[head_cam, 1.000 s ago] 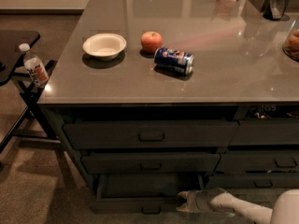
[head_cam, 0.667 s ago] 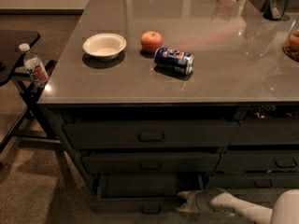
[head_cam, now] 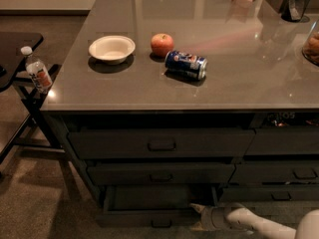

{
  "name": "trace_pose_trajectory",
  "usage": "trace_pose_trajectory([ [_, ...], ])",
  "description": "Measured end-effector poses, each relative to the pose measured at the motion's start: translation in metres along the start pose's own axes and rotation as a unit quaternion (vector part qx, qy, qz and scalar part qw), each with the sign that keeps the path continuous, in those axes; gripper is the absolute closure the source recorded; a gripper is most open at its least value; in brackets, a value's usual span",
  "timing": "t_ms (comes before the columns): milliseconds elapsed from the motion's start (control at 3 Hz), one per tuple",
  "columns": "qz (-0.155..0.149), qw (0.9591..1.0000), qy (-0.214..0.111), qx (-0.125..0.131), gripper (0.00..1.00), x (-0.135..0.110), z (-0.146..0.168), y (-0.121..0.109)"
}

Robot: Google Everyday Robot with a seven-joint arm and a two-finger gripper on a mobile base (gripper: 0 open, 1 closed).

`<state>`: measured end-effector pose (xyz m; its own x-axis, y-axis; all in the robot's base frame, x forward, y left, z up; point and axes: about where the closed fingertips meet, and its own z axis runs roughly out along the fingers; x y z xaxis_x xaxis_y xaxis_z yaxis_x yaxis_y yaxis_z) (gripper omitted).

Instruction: Open bottom drawer

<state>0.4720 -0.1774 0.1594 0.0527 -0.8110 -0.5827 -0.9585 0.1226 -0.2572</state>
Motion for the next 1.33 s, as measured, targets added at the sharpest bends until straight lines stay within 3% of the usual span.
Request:
trace_pose_trajectory([
  [333,-0.002,0.9999,-0.011,-0.009,0.16,0.013,-0.006,0.021],
  [1000,-0.002,0.9999,-0.011,-0.009,0.62,0.009,-0.011,0.020],
  [1333,-0.008,0.9995,-0.024,-0.019,0.86,-0.001,-0.010,0.036],
])
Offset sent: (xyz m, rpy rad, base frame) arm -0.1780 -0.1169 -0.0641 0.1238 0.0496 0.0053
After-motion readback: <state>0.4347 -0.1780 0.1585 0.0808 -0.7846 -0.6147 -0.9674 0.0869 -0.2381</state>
